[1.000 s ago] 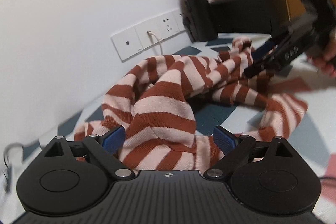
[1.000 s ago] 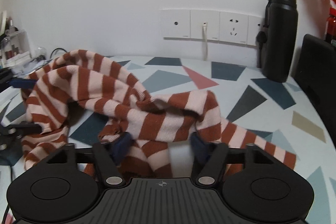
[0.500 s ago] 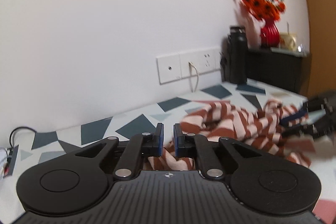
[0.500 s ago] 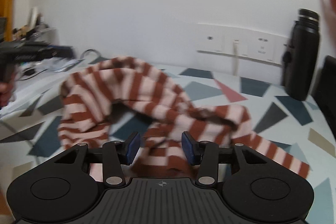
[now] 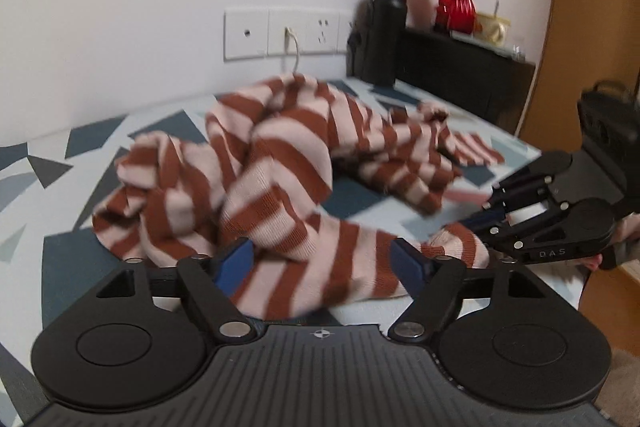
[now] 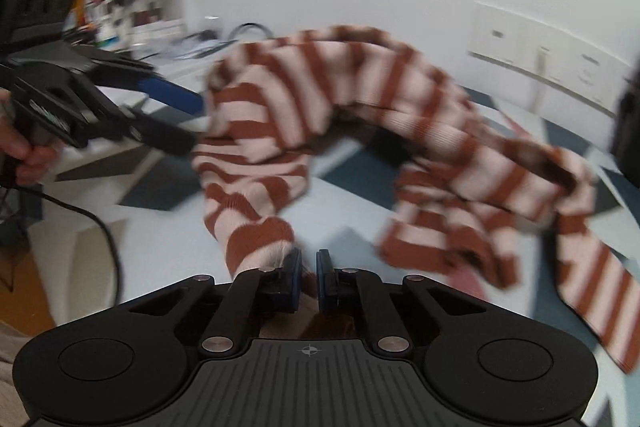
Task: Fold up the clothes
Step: 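Lift the striped sweater and pull its edges apart with both tools, then lay the sweater on the table and open the left tool while the right tool holds its edge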
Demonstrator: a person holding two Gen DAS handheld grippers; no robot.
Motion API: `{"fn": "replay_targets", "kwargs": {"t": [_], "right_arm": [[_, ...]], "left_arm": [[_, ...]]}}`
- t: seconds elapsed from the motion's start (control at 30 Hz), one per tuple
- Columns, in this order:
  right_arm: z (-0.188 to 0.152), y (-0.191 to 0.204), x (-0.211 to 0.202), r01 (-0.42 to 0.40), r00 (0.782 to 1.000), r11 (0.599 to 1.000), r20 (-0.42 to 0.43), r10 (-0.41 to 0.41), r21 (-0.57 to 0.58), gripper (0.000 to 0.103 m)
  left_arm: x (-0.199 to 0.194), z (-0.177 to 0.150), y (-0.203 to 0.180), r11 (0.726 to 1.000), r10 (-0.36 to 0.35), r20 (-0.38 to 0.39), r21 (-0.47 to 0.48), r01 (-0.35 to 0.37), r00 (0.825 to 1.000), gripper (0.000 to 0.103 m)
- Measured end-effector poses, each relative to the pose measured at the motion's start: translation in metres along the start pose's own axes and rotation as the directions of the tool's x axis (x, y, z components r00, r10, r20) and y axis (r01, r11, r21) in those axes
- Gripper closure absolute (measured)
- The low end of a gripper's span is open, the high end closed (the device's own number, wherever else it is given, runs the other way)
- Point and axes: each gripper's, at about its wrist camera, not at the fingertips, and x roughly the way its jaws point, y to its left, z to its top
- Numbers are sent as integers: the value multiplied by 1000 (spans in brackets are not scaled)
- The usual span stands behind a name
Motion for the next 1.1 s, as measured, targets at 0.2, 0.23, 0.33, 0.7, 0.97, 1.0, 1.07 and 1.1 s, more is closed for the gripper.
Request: {"fn": "replay_targets", "kwargs": {"t": [0.2, 0.23, 0.33, 0.7, 0.97, 1.0, 1.07, 1.1], "right_arm": [[11, 34, 23, -91, 996, 995, -18, 90, -48, 94], [14, 37, 25, -93, 996, 994, -20, 92, -53, 93], [23, 46, 33, -100, 995, 993, -25, 98, -65, 81], [30, -14, -10, 171, 982, 985, 73, -171, 16, 60], [25, -33, 4, 408, 908, 907, 146, -392, -107, 38], [24, -35, 11, 409, 909, 905, 132, -394, -119, 39], [24, -39, 24, 405, 913, 906, 112, -393, -123, 43], [23, -42, 27, 399, 915, 910, 108, -388, -115, 55]], "left_arm": [[3, -7, 3, 999, 34, -56, -4, -34, 998, 15], [3, -8, 4, 999, 47, -66, -2, -47, 997, 15], [1, -13, 10, 992, 127, -87, 16, -126, 988, 15], [3, -26, 40, 991, 124, -74, -33, -127, 990, 32], [0, -26, 81, 963, 180, -89, -189, -194, 980, 33], [0, -26, 83, 959, 194, -90, -193, -208, 977, 33], [-2, -27, 87, 951, 221, -93, -200, -235, 971, 33], [-3, -27, 87, 950, 225, -94, -198, -240, 970, 32]]}}
